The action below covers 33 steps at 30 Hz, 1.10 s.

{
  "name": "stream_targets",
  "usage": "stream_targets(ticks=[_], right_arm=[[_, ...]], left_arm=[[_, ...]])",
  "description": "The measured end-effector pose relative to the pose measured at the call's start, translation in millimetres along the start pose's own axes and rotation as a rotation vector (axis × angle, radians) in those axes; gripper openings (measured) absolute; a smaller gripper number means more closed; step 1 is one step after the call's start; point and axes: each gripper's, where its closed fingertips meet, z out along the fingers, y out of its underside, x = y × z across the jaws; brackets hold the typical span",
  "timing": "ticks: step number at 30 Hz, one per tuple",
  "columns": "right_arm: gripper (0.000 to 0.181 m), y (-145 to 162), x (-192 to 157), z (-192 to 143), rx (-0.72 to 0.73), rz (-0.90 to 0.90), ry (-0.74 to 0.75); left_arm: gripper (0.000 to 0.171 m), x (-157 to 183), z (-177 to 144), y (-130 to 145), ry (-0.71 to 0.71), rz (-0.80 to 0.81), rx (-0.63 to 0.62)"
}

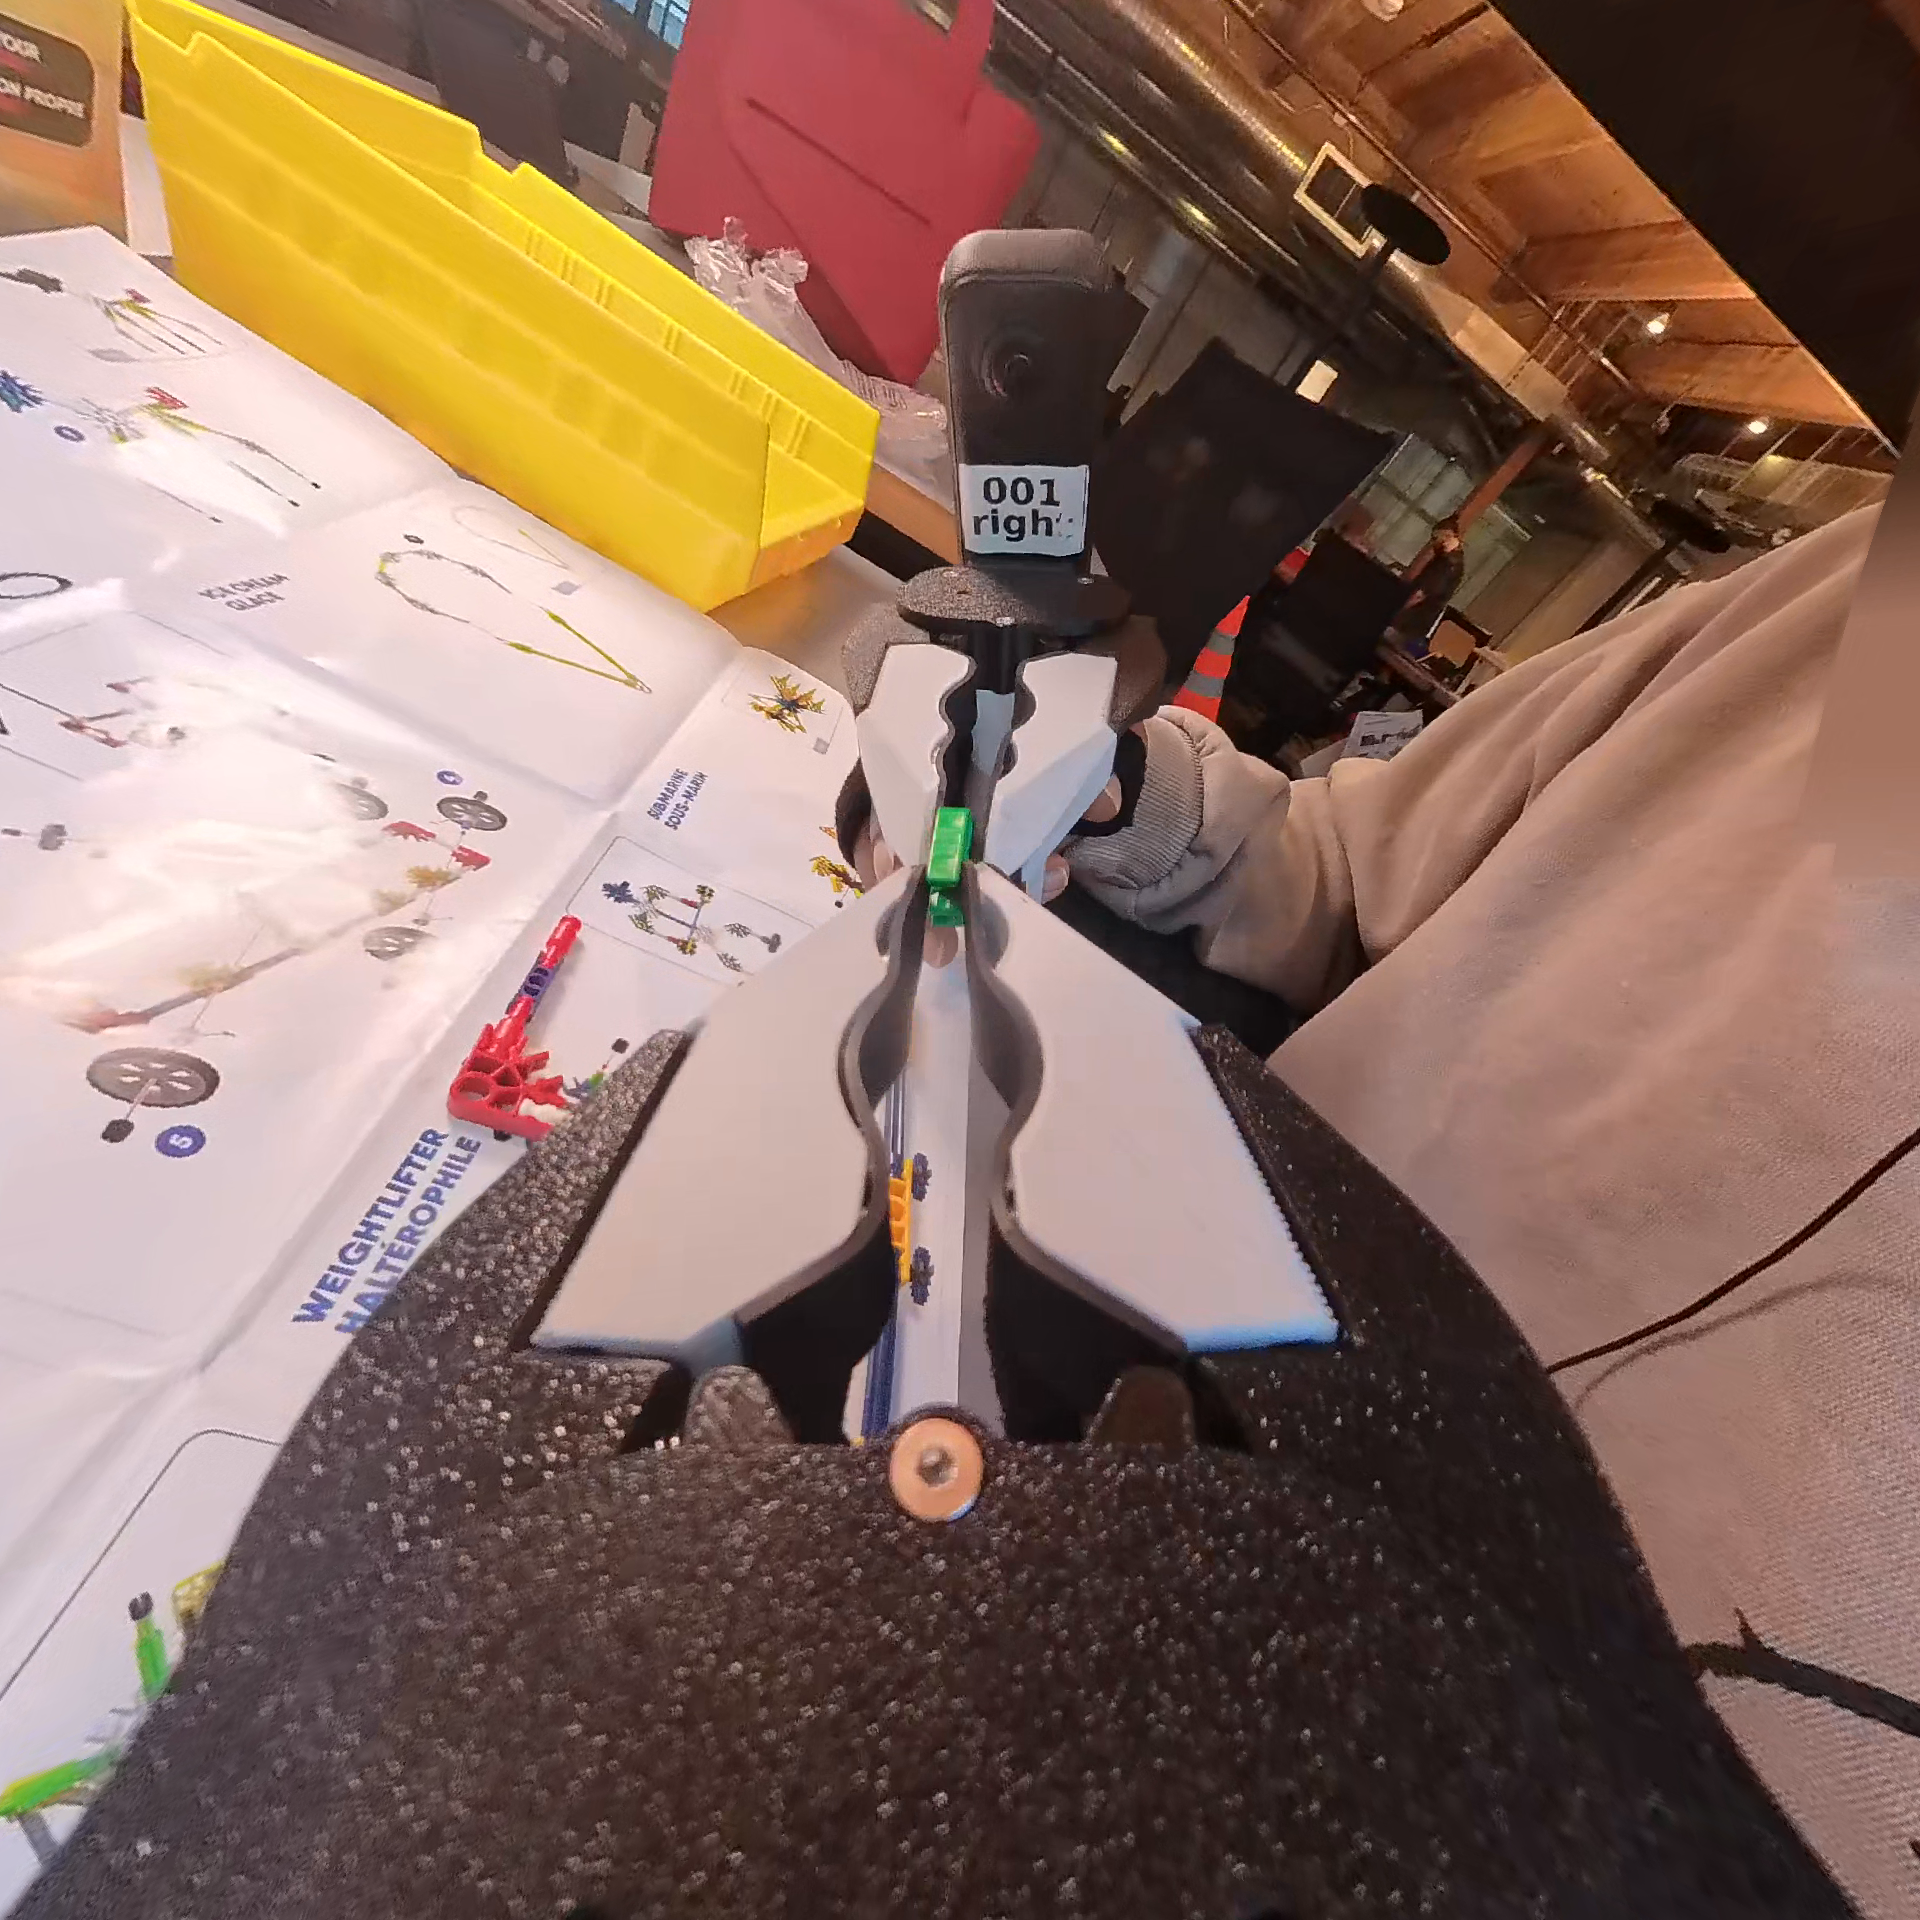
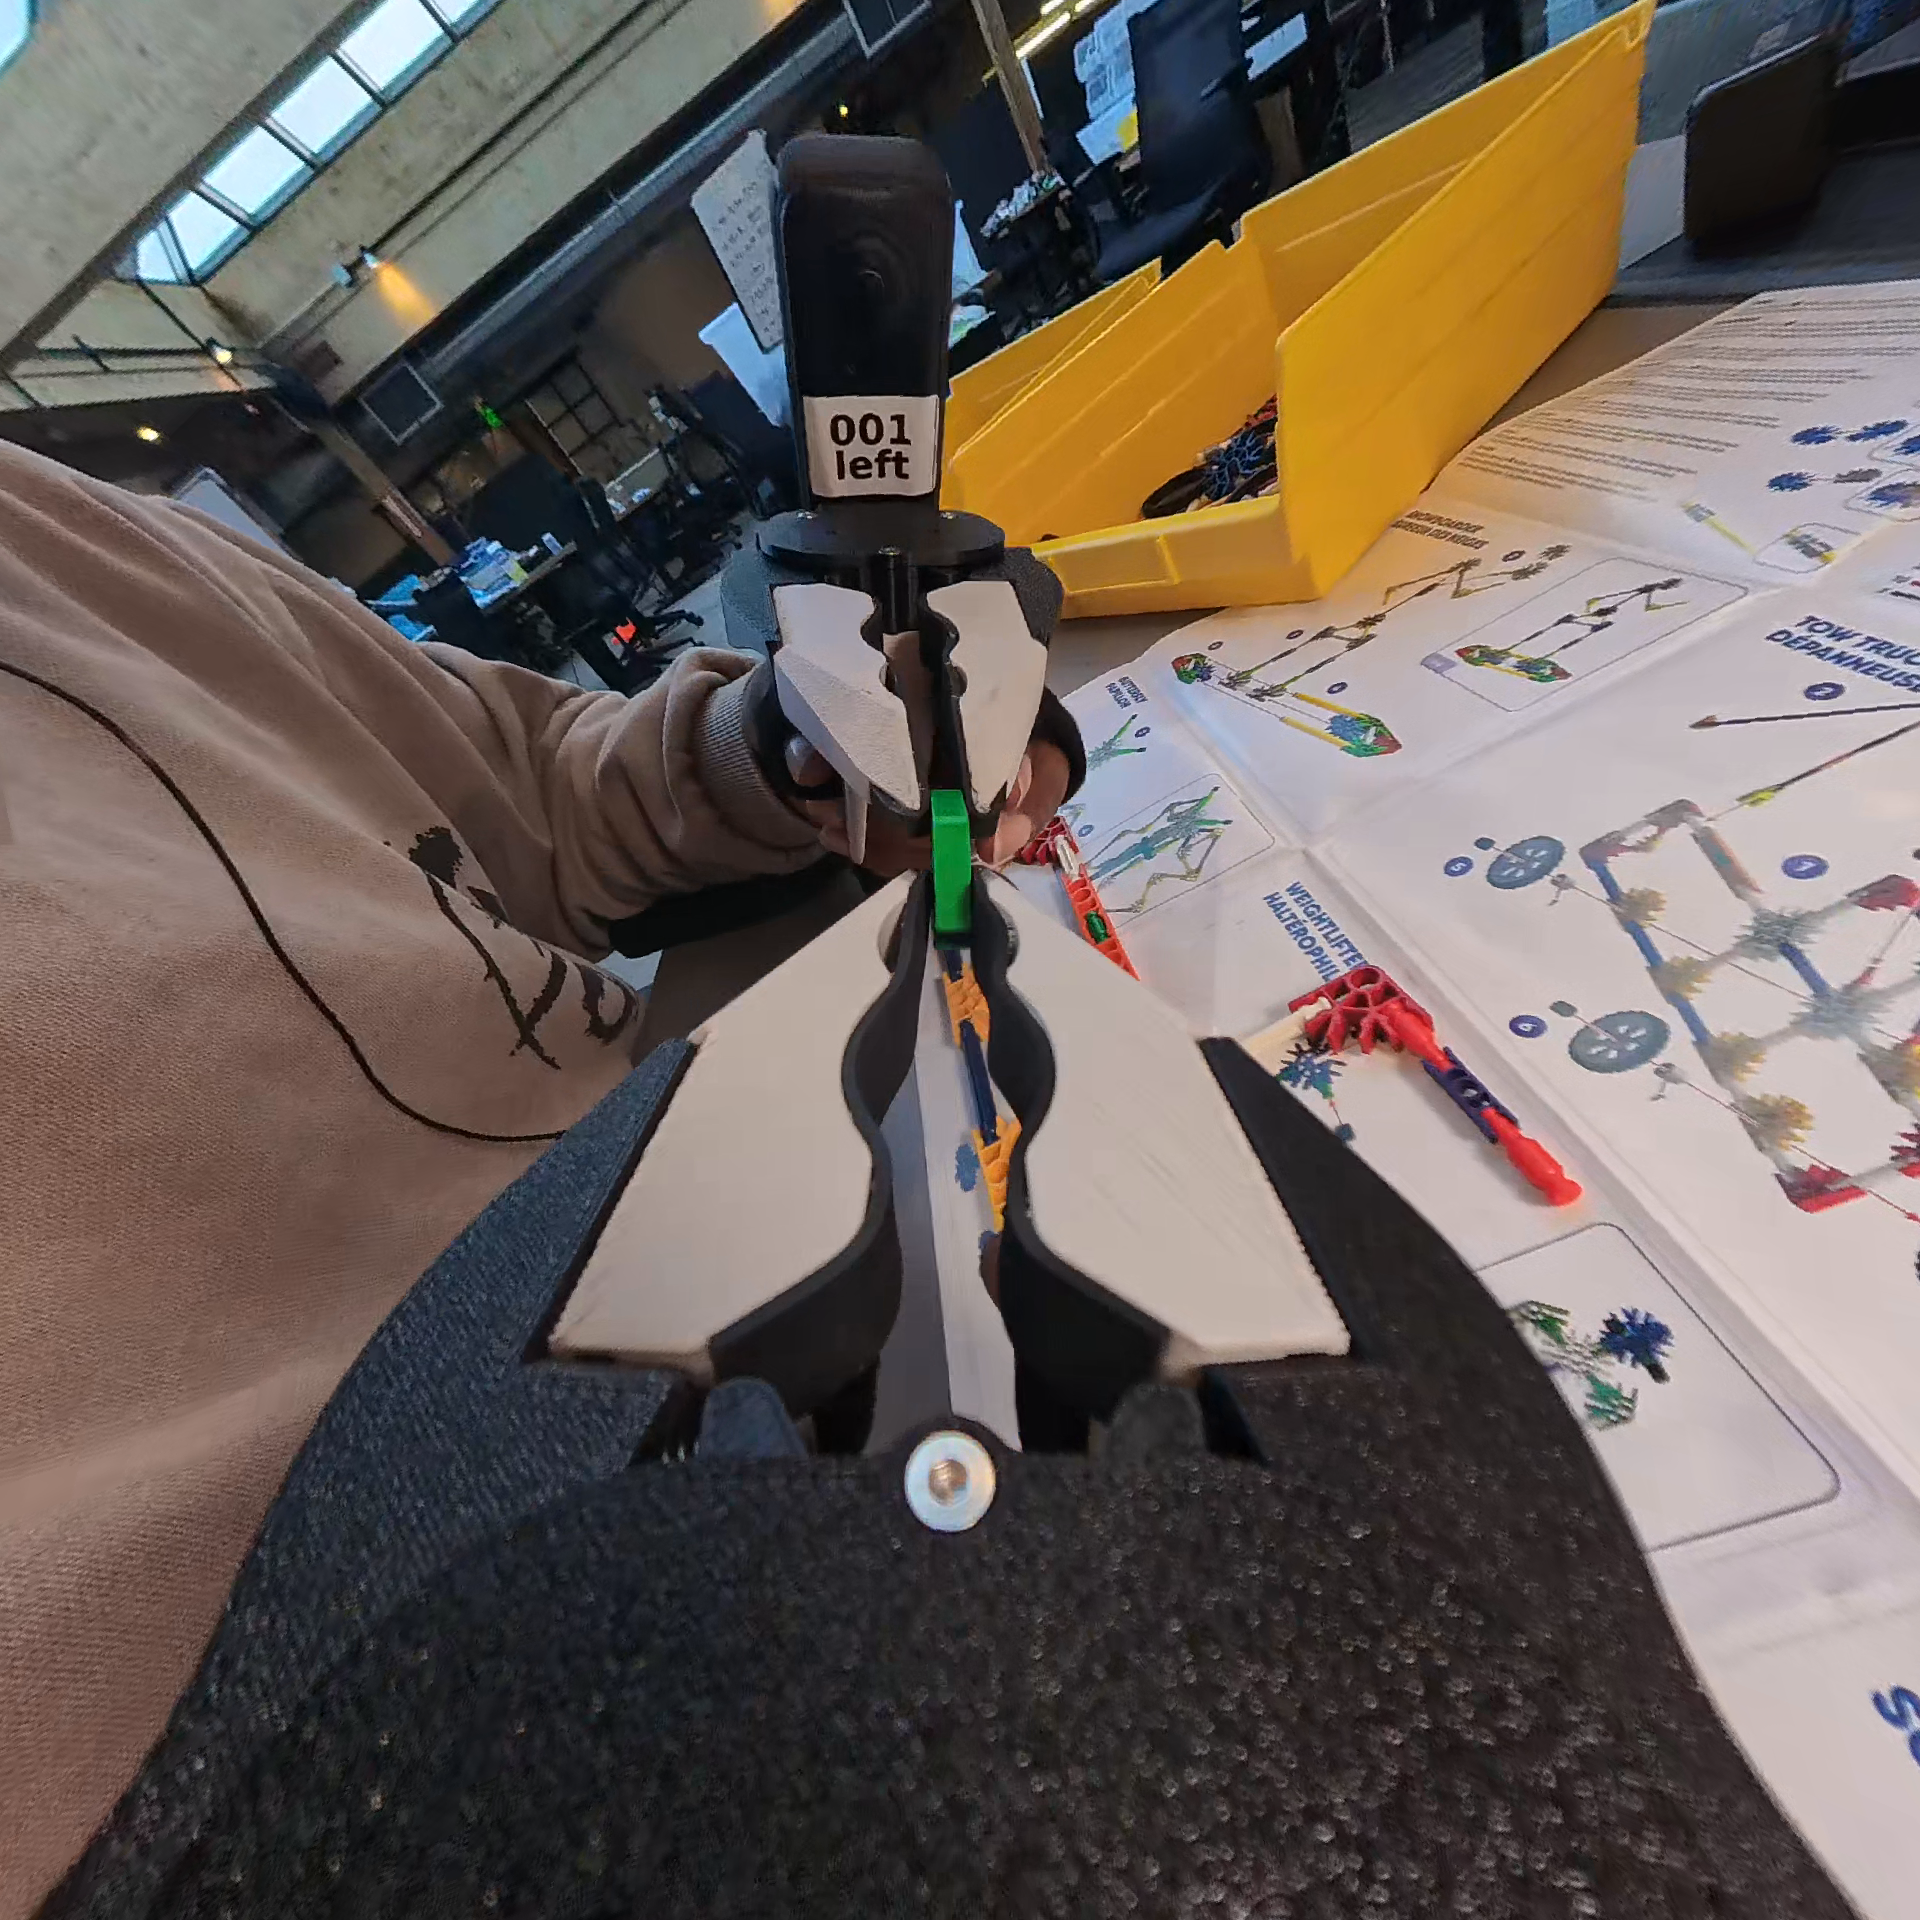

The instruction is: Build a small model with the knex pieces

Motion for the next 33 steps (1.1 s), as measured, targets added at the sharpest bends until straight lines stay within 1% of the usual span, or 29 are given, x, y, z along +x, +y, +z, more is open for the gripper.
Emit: stream_targets(ticks=[2, 4, 5, 8, 10, 12, 15, 20, 21, 23, 26, 27, 28, 30, 32, 33], right_arm=[[0.008, -1.4, 6.1, -2.3, 0.0, -0.048, 0.049], [0.015, -4.8, 13.1, -6.5, 0.003, -0.144, 0.12], [0.019, -6.8, 16.5, -8.8, 0.001, -0.21, 0.166], [0.039, -8.0, 24.6, -13.0, -0.047, -0.44, 0.303], [0.047, -5.6, 31.3, -13.9, -0.09, -0.591, 0.393], [0.044, 0.2, 32.7, -11.1, -0.136, -0.697, 0.421], [0.038, 6.2, 30.8, -6.2, -0.167, -0.751, 0.411], [0.029, 13.1, 31.1, -3.6, -0.21, -0.794, 0.407], [0.024, 13.5, 30.9, -3.0, -0.213, -0.806, 0.411], [0.024, 15.6, 32.8, -2.6, -0.232, -0.814, 0.421], [0.023, 14.0, 32.9, -4.3, -0.215, -0.721, 0.398], [0.023, 11.7, 36.9, -8.0, -0.211, -0.679, 0.411], [0.023, 8.8, 48.2, -15.9, -0.219, -0.638, 0.462], [0.023, 15.7, 75.5, -35.9, -0.302, -0.512, 0.54], [0.023, 26.5, 101.7, -54.2, -0.387, -0.386, 0.62], [0.023, 31.2, 107.4, -57.3, -0.415, -0.337, 0.625]], left_arm=[[0.003, -4.5, -0.8, 1.3, 0.0, -0.048, 0.005], [0.003, -11.9, -2.1, 2.5, -0.014, -0.103, 0.011], [0.003, -15.6, -3.0, 2.6, -0.022, -0.131, 0.016], [0.003, -24.1, -3.8, 2.7, -0.028, -0.226, 0.03], [0.003, -28.5, -2.7, 4.5, -0.028, -0.28, 0.031], [0.003, -30.5, -0.7, 7.1, -0.021, -0.325, 0.027], [0.003, -31.4, 2.2, 11.2, -0.013, -0.363, 0.014], [0.003, -30.2, 6.3, 16.9, -0.015, -0.385, -0.012], [0.003, -30.3, 7.2, 18.1, -0.018, -0.389, -0.017], [0.003, -30.9, 8.5, 19.9, -0.023, -0.401, -0.021], [0.004, -31.3, 9.5, 17.6, -0.02, -0.416, -0.006], [0.004, -32.8, 8.8, 15.7, -0.034, -0.387, -0.01], [0.005, -36.6, 6.5, 12.6, -0.065, -0.33, -0.018], [0.012, -53.1, -1.2, 7.6, -0.175, -0.175, -0.068], [0.013, -77.3, -8.5, 10.2, -0.312, -0.002, -0.183], [0.014, -88.1, -9.8, 14.2, -0.364, 0.08, -0.254]])
